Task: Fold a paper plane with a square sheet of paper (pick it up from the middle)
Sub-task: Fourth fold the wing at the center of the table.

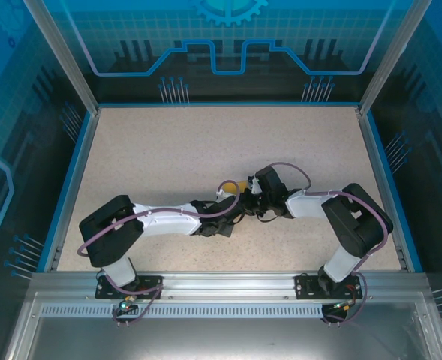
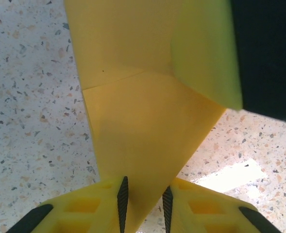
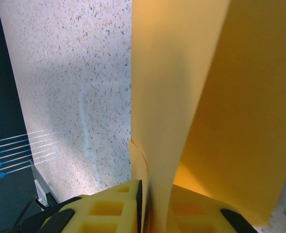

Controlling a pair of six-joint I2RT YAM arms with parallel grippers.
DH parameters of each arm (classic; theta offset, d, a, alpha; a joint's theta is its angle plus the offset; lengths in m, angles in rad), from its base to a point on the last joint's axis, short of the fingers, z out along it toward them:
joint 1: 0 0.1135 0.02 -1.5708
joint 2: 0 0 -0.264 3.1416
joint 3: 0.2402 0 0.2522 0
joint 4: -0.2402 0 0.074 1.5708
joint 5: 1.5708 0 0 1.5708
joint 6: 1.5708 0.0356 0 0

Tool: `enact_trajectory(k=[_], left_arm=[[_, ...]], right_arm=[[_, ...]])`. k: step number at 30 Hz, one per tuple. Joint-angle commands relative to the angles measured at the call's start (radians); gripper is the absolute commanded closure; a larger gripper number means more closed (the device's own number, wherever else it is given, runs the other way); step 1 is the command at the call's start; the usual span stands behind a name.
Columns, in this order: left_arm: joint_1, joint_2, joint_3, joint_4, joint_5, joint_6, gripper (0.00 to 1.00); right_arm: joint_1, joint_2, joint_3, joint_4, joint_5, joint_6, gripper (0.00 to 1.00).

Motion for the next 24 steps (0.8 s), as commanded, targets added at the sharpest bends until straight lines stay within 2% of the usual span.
enact_trajectory(k=[1,9,17,24], left_arm=[[-0.010,0.006,-0.004,-0.021,-0.041,-0.015,0.74],[-0.013,0.003,-0.014,-0.027,-0.061,-0.027,0.79],[-0.013,-0.005,-0.024,-0.025,-0.065,-0.027,0.73],[-0.013,-0.006,-0.029,-0.033,-0.071,-0.032,0.74]], right_arm=[[0.014,0.001,0.022,-0.020,-0.013,0.007,0.85],[0.015,0.000,0.026,-0.023,-0.013,0.006,0.86],[0.016,0.002,0.032,-0.029,-0.013,0.005,0.93],[0.016,0.005,0.038,-0.031,-0.016,0.006,0.93]])
